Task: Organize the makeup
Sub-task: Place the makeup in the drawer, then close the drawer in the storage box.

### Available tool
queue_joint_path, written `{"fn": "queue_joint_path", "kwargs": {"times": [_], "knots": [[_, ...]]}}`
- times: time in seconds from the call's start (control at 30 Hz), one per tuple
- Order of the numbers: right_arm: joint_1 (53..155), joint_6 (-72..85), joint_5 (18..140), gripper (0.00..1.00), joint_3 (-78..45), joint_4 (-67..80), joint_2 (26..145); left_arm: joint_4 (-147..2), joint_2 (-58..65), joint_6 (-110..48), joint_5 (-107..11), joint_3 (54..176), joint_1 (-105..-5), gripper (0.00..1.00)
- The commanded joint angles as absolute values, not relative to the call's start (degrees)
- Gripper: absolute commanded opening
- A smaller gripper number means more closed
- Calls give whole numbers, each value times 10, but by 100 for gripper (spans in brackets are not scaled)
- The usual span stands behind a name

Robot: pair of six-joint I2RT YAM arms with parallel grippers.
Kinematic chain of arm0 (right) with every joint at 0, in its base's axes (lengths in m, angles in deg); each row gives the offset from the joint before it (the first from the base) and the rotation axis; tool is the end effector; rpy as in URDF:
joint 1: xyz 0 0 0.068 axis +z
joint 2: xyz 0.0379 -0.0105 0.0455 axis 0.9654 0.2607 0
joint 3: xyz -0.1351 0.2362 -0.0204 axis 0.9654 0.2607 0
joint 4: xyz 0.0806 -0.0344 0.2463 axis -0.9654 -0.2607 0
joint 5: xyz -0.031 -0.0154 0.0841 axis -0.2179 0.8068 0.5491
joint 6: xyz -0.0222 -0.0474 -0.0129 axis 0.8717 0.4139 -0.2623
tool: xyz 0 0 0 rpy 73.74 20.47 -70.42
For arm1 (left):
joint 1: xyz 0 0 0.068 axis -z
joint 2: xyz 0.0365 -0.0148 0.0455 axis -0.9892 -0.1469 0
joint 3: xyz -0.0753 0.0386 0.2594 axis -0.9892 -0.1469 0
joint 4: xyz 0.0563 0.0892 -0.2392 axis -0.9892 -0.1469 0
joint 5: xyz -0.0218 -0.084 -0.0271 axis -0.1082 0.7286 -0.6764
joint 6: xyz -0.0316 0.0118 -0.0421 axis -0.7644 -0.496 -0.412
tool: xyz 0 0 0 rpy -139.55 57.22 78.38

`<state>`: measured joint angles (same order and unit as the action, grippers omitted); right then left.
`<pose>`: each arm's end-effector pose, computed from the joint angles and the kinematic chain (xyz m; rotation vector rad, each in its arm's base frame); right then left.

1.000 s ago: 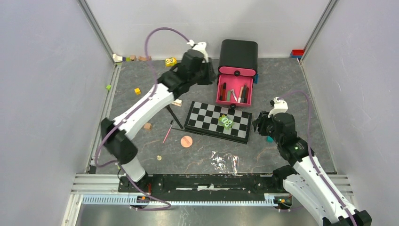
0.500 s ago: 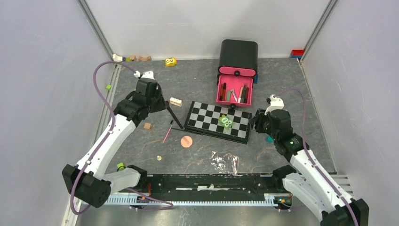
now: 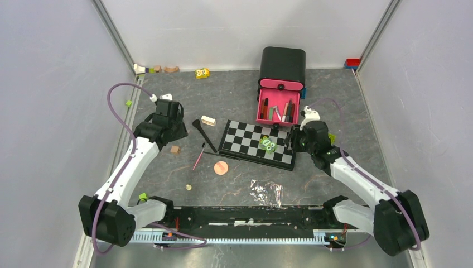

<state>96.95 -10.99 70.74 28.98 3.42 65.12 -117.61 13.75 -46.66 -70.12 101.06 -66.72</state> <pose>0.2073 0.0833 0.2108 0.0552 2.1977 0.4444 0.2252 -0.0506 0.2981 -0.3683 2.3840 -0.0342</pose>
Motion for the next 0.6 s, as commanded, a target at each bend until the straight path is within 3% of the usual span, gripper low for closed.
{"fn": "queue_joint_path", "kwargs": {"times": [0.0,0.57], "knots": [[992,-109,683,47,229,101,699,-1151,145,-451,-737,1014,-671,44],[1033,-128,602,56,130,131,875,-1150,162,-440,-745,1008,-671,45]]}}
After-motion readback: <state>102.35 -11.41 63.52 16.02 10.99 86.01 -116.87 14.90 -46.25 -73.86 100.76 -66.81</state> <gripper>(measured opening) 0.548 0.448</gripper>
